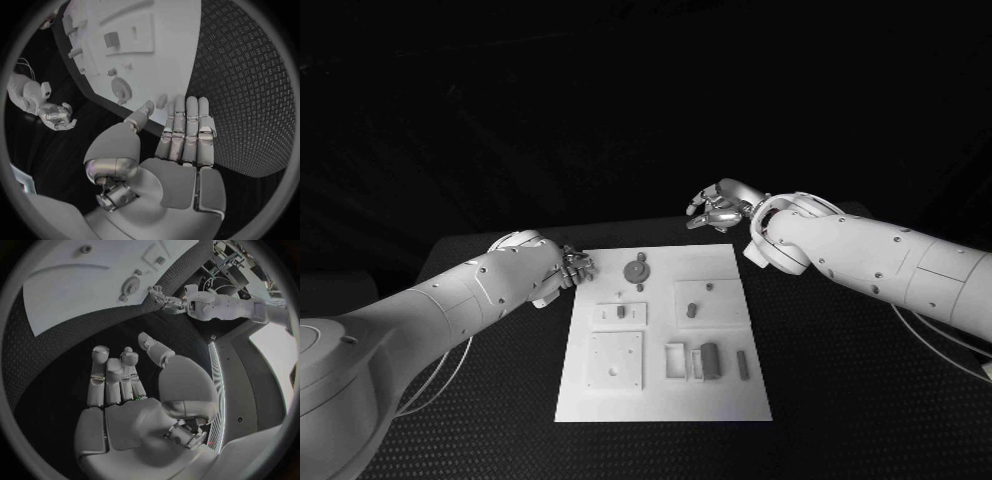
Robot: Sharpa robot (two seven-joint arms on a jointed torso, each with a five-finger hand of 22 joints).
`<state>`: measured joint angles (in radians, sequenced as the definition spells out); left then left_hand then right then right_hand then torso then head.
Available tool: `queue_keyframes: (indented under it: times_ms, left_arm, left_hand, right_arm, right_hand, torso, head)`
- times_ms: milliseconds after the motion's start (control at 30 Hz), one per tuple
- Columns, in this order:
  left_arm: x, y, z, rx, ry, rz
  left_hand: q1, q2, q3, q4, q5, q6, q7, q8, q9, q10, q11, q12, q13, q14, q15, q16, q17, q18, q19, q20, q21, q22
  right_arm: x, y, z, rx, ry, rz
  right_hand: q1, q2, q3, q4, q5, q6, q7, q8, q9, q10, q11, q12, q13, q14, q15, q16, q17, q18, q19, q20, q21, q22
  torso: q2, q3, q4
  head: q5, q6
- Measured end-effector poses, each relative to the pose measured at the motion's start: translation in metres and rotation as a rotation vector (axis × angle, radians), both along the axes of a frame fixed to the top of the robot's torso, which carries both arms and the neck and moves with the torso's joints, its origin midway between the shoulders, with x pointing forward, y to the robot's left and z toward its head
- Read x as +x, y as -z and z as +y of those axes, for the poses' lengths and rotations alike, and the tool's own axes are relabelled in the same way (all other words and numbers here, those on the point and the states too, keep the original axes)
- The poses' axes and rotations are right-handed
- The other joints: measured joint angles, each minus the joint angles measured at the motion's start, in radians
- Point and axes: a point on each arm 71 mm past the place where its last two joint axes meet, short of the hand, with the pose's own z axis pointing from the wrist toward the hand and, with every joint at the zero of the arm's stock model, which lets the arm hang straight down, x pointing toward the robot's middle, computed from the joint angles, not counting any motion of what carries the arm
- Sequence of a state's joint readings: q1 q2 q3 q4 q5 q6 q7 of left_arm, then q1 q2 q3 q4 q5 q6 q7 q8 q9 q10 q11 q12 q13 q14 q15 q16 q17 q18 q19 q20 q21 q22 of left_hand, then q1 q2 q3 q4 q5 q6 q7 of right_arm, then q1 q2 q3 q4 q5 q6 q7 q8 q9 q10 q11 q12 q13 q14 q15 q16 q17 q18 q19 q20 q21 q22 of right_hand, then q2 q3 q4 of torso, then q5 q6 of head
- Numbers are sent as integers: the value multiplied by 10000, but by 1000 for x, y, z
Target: Assemble the parts on the task board
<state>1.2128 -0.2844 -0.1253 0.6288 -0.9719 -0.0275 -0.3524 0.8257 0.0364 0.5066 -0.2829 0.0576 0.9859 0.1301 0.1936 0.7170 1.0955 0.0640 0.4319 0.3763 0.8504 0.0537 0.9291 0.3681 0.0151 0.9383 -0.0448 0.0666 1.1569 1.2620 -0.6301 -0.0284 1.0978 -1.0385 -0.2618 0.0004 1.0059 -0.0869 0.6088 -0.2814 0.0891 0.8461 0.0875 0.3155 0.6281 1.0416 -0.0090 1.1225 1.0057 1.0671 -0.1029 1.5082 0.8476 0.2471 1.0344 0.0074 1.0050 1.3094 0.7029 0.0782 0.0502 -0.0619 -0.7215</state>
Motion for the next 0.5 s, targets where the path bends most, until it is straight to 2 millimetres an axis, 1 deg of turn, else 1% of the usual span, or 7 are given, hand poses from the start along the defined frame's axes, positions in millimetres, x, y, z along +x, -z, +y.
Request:
queue_keyframes:
  times_ms: [167, 200, 300, 367, 433, 500]
  left_arm:
    - [0, 0, 0, -45, -18, 29]
    - [0, 0, 1, -48, -26, 32]
    - [1, 0, 2, -52, -56, 42]
    - [1, 0, 2, -52, -70, 45]
    - [1, 0, 3, -52, -82, 51]
    - [1, 1, 3, -54, -84, 57]
  left_hand:
    - [73, 73, 0, 0, 0, 22, 22, 0, -20, 70, 3, -63, -27, 0, 0, 0, 11, -1, 0, 0, 0, -10]
    - [125, 125, 0, 0, 0, 36, 36, 0, -28, 70, 2, -78, -37, 0, 0, 0, 11, 0, 0, 0, 0, -20]
    - [125, 125, 0, 0, 0, 36, 36, 0, -34, 69, 3, -78, -46, 0, 0, 0, 21, 0, 0, 0, 0, -21]
    - [194, 194, 0, 0, 0, 36, 36, 0, -41, 69, 3, -78, -52, 0, 0, 0, 21, 0, 0, 0, 0, -21]
    - [203, 203, 0, 0, 0, 36, 36, 0, -49, 105, -33, -130, -65, 0, 0, 0, 29, 0, 0, 0, 0, -30]
    - [261, 261, 0, 0, 0, 41, 32, 0, -53, 140, 2, -146, -68, 0, 0, 0, 33, 0, 0, 0, 0, -30]
  right_arm:
    - [0, 0, 0, 1, 0, -2]
    - [0, 0, 0, 1, 0, -3]
    - [0, 0, 0, 1, -2, -5]
    - [0, 0, 0, 2, -2, -6]
    - [0, 0, 0, 2, -2, -7]
    - [0, -1, 0, 2, -2, -8]
  right_hand:
    - [0, 0, 0, 0, 0, 0, 0, 0, 0, 0, 0, 0, 0, 0, 1, 0, 0, 0, 0, 0, 0, 0]
    - [0, 0, 0, 0, 0, 0, 0, 0, 0, 0, 0, 0, 0, 0, 1, 0, 0, 0, 0, 0, 0, 0]
    - [0, 0, 0, 0, 0, 0, 0, 0, 0, 0, 0, 0, 1, 0, 1, 0, 0, 0, 0, 0, 0, 0]
    - [0, 0, 0, 0, 0, 0, 0, 0, 0, 0, 0, 0, 0, 1, 1, 0, 4, 0, 0, 0, 0, 0]
    - [0, 0, 0, 0, 0, 0, 0, 0, 0, 0, 0, 0, 0, 1, 1, 0, 9, 0, 0, 0, 0, 0]
    - [0, 0, 0, 0, 0, 0, 0, 0, 0, 0, 0, 0, 0, 1, 1, 0, 9, 0, 0, 0, 0, 0]
  torso:
    - [-1, 0, 0]
    - [-1, 0, 0]
    - [-1, 0, 0]
    - [-1, 0, 0]
    - [-1, 0, 1]
    - [-1, 0, 1]
  head:
    - [0, -7]
    - [0, -8]
    - [-5, -9]
    - [-6, -9]
    - [-7, -9]
    - [-11, -13]
